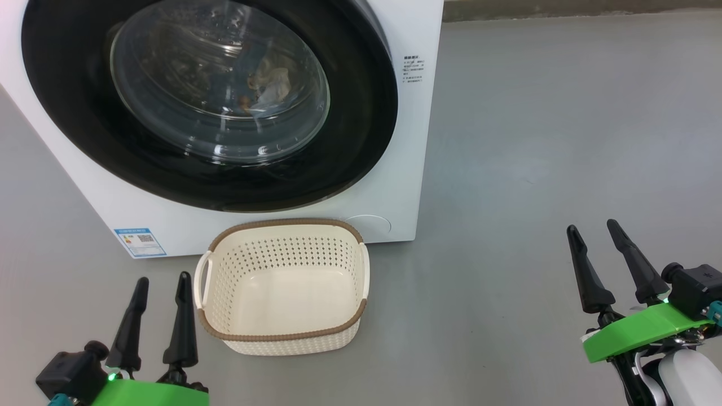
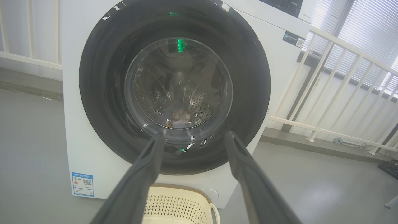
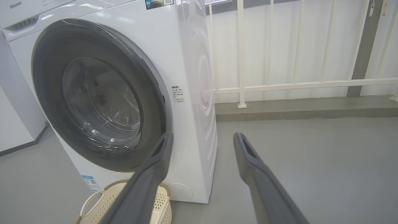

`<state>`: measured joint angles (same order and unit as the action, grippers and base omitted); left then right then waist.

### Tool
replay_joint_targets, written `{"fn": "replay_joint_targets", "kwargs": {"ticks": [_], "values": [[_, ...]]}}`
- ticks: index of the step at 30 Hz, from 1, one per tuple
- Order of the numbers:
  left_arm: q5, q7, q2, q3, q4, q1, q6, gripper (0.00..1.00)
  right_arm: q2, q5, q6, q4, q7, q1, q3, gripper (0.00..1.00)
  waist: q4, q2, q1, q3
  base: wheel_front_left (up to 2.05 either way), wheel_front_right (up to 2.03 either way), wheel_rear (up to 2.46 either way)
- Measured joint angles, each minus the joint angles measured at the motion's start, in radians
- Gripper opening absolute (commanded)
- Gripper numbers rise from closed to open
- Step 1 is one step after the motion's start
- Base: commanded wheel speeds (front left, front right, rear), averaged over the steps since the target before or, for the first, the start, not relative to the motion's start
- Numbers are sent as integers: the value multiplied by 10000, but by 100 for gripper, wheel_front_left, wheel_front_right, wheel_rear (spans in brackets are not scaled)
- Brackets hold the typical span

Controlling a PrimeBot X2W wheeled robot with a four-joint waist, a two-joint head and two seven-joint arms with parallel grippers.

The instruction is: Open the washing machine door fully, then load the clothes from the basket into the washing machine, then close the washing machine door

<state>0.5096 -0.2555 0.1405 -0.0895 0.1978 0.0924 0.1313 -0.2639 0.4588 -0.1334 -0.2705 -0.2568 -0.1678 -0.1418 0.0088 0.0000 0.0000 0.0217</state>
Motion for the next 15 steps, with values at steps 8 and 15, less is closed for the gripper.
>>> {"fn": "replay_joint_targets", "kwargs": {"ticks": [8, 15], "values": [[12, 0, 2, 2, 23, 0, 2, 100, 33, 0, 0, 0, 0, 0, -17, 100, -3, 0, 0, 29, 0, 0, 0], [12, 6, -140, -77, 445, -190, 0, 0, 293, 0, 0, -410, 4, 255, -161, 0, 1, 0, 0, 52, 0, 0, 0]]}}
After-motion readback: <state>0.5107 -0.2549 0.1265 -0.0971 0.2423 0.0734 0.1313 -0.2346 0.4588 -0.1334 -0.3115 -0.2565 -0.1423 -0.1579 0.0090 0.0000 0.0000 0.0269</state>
